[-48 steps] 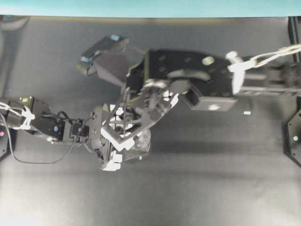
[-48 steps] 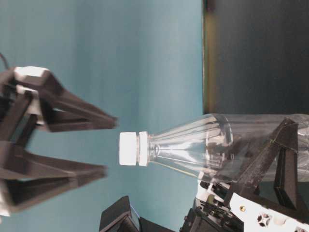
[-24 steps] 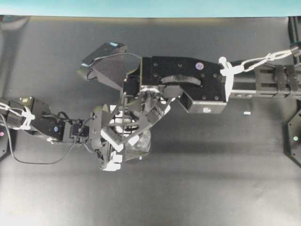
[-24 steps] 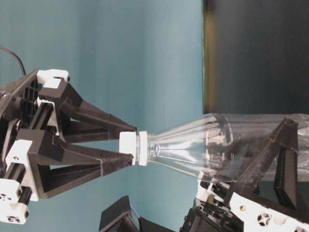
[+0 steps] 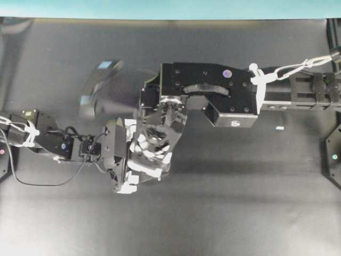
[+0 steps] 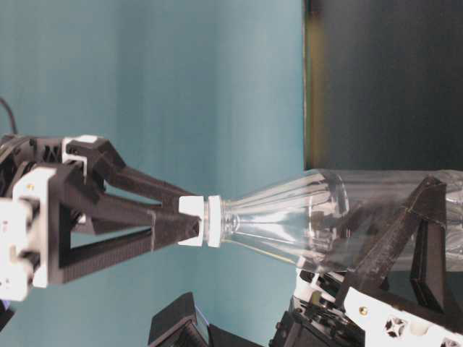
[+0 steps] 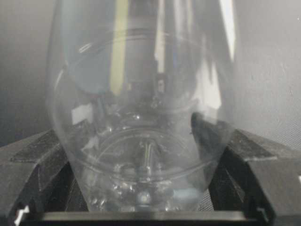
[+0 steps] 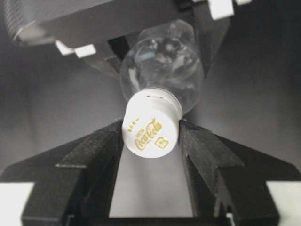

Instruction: Open the bottle cap by holding the bottle with the left arm and twisting the cap with the right arm.

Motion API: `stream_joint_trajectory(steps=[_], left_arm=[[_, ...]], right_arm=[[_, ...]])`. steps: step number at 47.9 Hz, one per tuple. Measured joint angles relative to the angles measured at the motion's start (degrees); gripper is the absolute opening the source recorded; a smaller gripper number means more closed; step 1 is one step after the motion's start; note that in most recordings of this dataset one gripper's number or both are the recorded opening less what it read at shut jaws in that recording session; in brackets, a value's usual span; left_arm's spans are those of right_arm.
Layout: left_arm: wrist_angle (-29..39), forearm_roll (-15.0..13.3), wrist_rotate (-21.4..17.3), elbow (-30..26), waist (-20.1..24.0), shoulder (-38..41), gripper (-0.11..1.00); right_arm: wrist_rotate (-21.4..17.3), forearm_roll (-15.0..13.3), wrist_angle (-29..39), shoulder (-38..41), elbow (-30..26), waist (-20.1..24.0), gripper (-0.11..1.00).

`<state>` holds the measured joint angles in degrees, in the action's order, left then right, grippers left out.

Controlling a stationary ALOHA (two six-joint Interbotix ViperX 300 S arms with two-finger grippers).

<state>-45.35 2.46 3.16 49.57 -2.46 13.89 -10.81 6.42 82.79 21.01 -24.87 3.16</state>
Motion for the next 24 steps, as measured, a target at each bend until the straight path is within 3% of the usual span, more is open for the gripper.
stream_joint_trajectory(steps=[5, 16, 24], left_arm=[[0.0, 0.0, 0.0, 0.0, 0.0, 0.0, 0.81], [0.0, 0.0, -0.1, -0.2, -0.2, 0.0, 0.81], [0.0, 0.0, 0.0, -0.1, -0.3, 0.0, 0.81]], right_arm=[[9.7, 0.1, 0.4, 0.0, 0.0, 0.0, 0.37], [27.0, 0.1, 0.3, -0.1, 0.1, 0.2, 0.37], [35.4, 0.0, -0.1, -0.2, 0.3, -0.1, 0.37]])
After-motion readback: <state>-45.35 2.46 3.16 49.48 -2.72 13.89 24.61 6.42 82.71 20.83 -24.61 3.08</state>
